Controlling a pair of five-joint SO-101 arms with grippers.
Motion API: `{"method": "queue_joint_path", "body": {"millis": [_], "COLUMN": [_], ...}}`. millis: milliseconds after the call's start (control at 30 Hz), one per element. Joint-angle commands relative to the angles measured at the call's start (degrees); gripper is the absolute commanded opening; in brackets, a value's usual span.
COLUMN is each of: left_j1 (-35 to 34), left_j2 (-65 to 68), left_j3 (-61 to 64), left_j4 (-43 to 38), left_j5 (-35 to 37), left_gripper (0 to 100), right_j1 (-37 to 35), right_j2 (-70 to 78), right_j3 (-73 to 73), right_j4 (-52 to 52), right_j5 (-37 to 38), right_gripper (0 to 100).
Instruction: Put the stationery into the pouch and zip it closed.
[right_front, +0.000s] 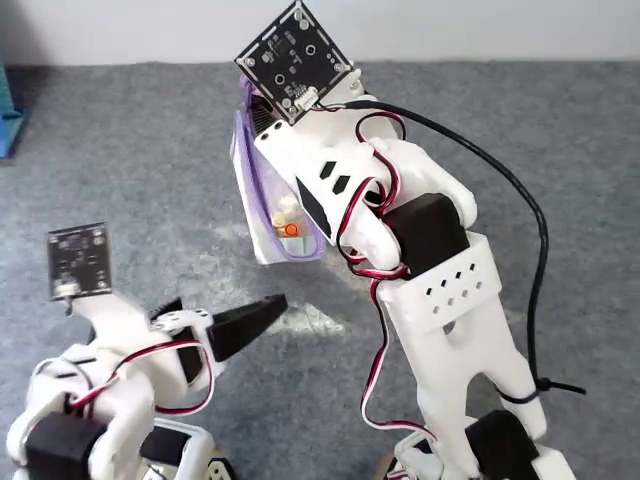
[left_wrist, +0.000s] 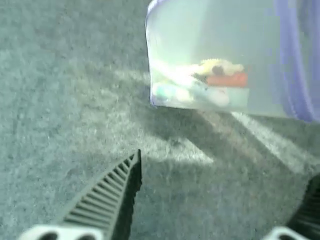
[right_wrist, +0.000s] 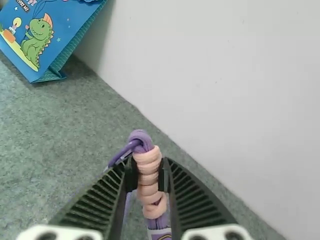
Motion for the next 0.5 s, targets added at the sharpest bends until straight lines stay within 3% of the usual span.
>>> {"method": "queue_joint_path", "body": {"millis": [0, 467], "left_j1": [0.7, 1.1], "left_j2": [-0.4, 0.1], "left_j3": [0.7, 3.6], "left_j4": [-1.5, -10.0], "left_j5": [0.5, 1.8], "left_gripper": [47, 47], "right_j1": [-0.7, -0.7], "right_j2": [-0.8, -0.8], "right_j3": [-4.0, -5.9], "right_j4": [-2.1, -1.6], "right_j5": [-0.4, -0.7], "right_gripper": [0.8, 0.8]}}
